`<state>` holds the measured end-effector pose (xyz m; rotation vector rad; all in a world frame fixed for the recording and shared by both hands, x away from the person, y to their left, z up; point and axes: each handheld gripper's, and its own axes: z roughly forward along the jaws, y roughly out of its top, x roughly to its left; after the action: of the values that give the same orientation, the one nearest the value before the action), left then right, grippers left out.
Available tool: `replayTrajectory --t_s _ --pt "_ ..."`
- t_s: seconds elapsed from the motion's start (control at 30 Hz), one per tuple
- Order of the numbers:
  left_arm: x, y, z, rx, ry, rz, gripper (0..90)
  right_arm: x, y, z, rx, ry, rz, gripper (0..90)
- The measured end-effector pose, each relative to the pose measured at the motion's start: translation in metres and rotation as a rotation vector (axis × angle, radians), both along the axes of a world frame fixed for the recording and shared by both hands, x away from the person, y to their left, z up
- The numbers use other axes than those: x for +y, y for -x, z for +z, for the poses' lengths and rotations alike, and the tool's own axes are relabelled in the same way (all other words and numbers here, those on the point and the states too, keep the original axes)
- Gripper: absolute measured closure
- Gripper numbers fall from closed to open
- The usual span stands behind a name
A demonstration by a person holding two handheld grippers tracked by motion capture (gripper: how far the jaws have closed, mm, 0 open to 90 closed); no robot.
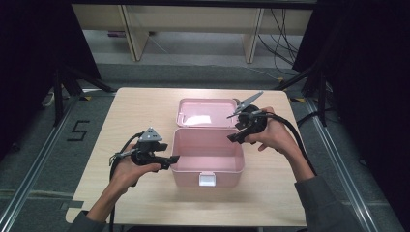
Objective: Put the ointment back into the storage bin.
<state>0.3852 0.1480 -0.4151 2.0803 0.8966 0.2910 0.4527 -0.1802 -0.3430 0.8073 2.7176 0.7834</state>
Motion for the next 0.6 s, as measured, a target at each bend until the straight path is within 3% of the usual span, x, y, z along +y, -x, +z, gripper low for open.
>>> replayTrajectory --t_s 0.17,0.27,0.37,0.43,0.6 --pt "-0.001 -0.001 -0.001 0.003 0.003 0.002 33.5 -0.006 -0.004 0.001 -0.017 -0.011 -0.037 43.4" --pt "0.000 -0.004 0.000 0.005 0.001 0.001 33.3 -0.008 -0.008 0.000 -0.022 -0.043 -0.049 43.8" --pt "0.001 -0.006 0.000 0.007 -0.003 0.001 33.3 -0.009 -0.010 0.001 -0.013 -0.042 -0.087 43.8" --pt "0.002 -0.007 0.001 0.008 0.004 0.010 33.2 -0.011 -0.013 0.000 -0.044 -0.040 -0.073 43.8" --pt "0.001 -0.012 0.001 0.013 -0.001 0.008 33.0 -0.017 -0.015 0.001 -0.036 -0.052 -0.131 43.4"
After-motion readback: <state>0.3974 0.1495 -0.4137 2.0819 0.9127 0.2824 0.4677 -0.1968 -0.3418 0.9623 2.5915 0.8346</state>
